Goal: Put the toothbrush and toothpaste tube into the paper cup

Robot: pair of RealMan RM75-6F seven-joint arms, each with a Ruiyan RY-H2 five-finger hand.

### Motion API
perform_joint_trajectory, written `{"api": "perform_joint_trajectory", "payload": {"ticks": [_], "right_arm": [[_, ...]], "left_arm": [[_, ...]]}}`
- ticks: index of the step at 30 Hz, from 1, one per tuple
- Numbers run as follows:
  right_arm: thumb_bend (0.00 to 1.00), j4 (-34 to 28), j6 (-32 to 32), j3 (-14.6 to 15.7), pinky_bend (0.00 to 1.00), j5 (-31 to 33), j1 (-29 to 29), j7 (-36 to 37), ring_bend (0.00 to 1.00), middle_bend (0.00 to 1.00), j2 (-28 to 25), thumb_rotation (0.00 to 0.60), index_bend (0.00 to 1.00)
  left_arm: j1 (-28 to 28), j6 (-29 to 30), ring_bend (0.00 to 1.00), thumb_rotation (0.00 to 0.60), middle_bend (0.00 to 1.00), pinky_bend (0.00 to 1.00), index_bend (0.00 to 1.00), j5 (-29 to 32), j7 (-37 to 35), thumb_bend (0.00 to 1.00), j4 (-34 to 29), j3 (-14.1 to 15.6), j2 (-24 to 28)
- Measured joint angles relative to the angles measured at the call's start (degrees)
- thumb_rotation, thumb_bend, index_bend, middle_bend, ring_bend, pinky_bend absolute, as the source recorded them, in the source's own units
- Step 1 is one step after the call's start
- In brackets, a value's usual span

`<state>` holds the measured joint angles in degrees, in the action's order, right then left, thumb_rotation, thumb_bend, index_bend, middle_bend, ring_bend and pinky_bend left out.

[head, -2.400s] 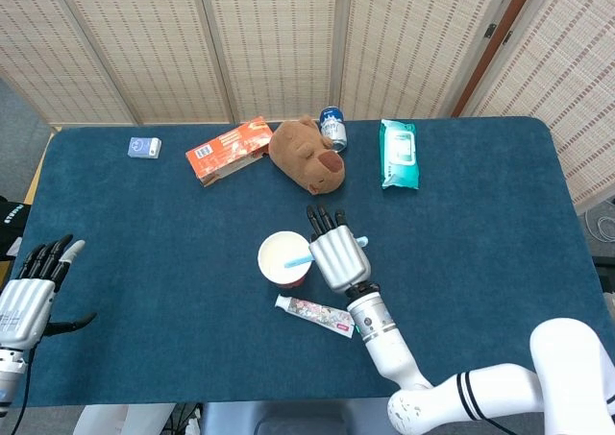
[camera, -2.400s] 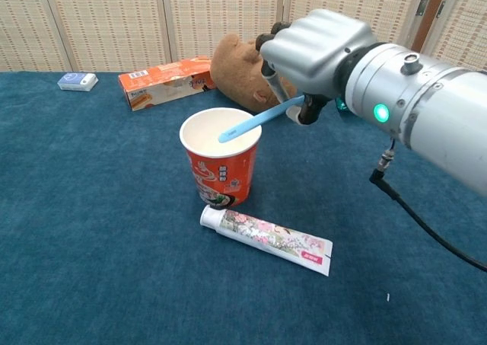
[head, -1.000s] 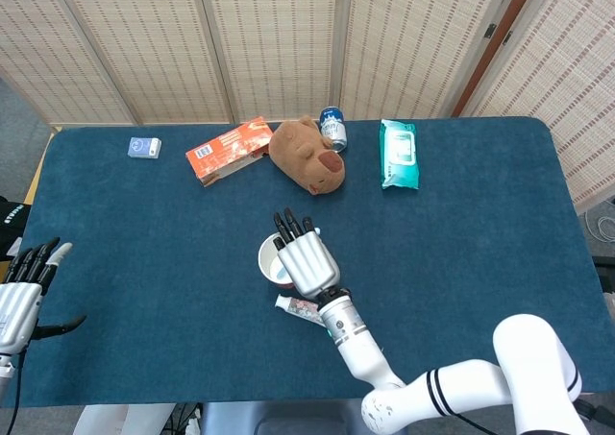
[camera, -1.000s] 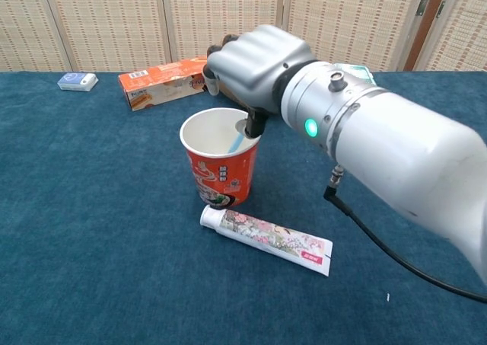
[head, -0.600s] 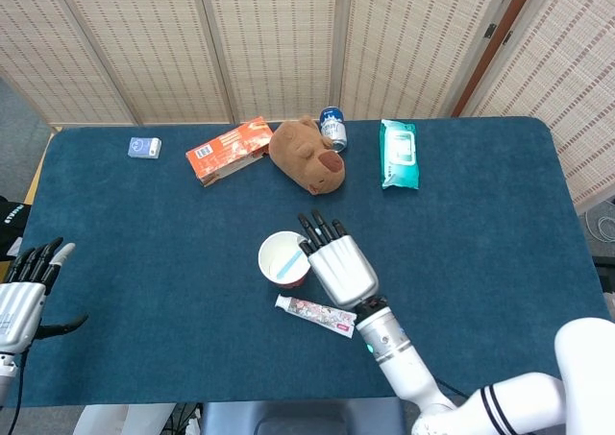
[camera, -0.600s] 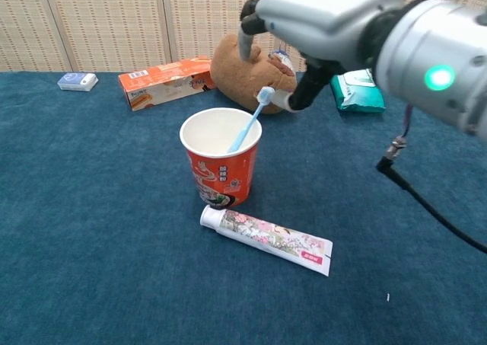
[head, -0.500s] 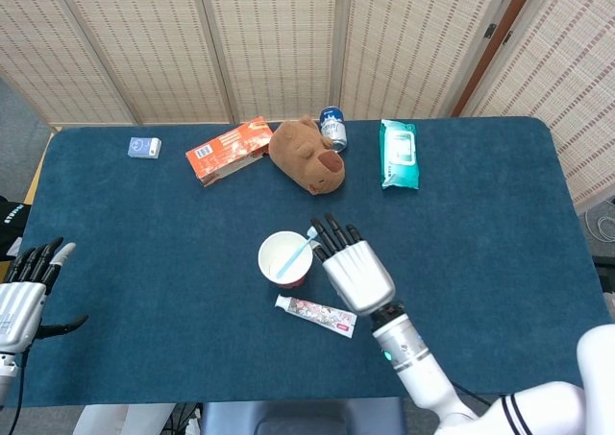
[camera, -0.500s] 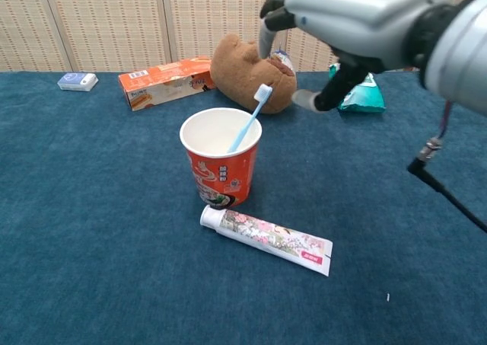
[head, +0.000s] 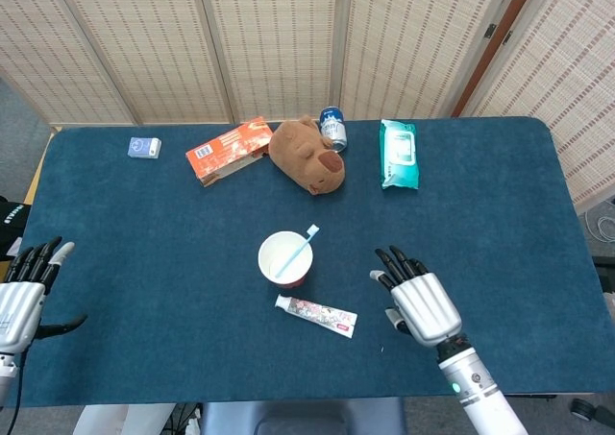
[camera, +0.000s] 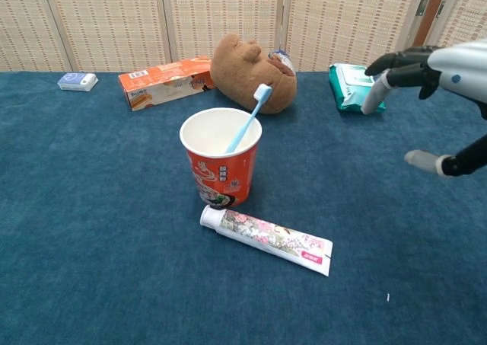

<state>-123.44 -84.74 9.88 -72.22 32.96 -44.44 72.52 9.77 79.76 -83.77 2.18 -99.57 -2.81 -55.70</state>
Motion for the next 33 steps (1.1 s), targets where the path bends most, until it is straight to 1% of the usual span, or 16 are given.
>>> {"api": "perform_joint_trajectory", "payload": {"ticks": [4, 7, 13, 18, 23, 27, 29, 33], "right_arm": [[0.25, 3.52, 1.79, 0.30, 0.27, -0.31, -2.31, 5.55, 0.00, 0.11, -0.01, 0.600, 0.31], [0.25, 6.54, 3.80, 0.04, 0.27, -0.03, -3.34, 8.27, 0.00, 0.11, 0.47, 0.600, 0.31], [0.25, 11.80, 8.32, -1.31, 0.27, 1.16, -4.21, 11.56, 0.00, 0.11, 2.08, 0.600, 0.31], [0.21, 14.52, 12.37, -2.73, 0.27, 2.61, -4.27, 13.70, 0.00, 0.11, 3.15, 0.600, 0.31], [0.20, 15.48, 16.49, -3.23, 0.27, 2.83, -3.91, 15.92, 0.00, 0.09, 3.38, 0.600, 0.31], [0.21, 15.20, 20.10, -3.27, 0.26, 3.23, -3.15, 16.54, 0.00, 0.05, 2.77, 0.600, 0.31], [0.25, 14.44, 22.37, -3.28, 0.25, 4.08, -2.45, 16.41, 0.00, 0.04, 2.10, 0.600, 0.30], [0.35, 12.48, 26.79, -3.38, 0.25, 6.56, -0.75, 15.97, 0.00, 0.03, 0.66, 0.600, 0.23]], "left_arm": [[-0.10, -0.02, 0.00, 0.600, 0.00, 0.00, 0.00, 0.13, 0.00, 0.00, 0.00, 0.04, 0.20], [-0.19, 0.06, 0.00, 0.600, 0.00, 0.00, 0.00, 0.24, -0.12, 0.00, 0.09, 0.01, 0.33], [-0.49, 0.28, 0.00, 0.600, 0.00, 0.00, 0.00, 0.53, -0.43, 0.00, 0.29, -0.02, 0.75], [-0.72, 0.65, 0.00, 0.600, 0.00, 0.00, 0.00, 0.52, -0.58, 0.00, 0.11, -0.08, 1.11], [-0.82, 0.75, 0.00, 0.600, 0.00, 0.00, 0.00, 0.57, -0.47, 0.00, 0.01, -0.13, 1.25], [-0.96, 0.92, 0.00, 0.600, 0.00, 0.00, 0.00, 0.61, -0.50, 0.00, 0.02, -0.15, 1.31], [-1.03, 0.91, 0.00, 0.600, 0.00, 0.00, 0.00, 0.67, -0.58, 0.00, 0.13, -0.12, 1.31], [-1.13, 0.84, 0.00, 0.600, 0.00, 0.00, 0.00, 0.87, -0.89, 0.00, 0.48, -0.12, 1.26]]}}
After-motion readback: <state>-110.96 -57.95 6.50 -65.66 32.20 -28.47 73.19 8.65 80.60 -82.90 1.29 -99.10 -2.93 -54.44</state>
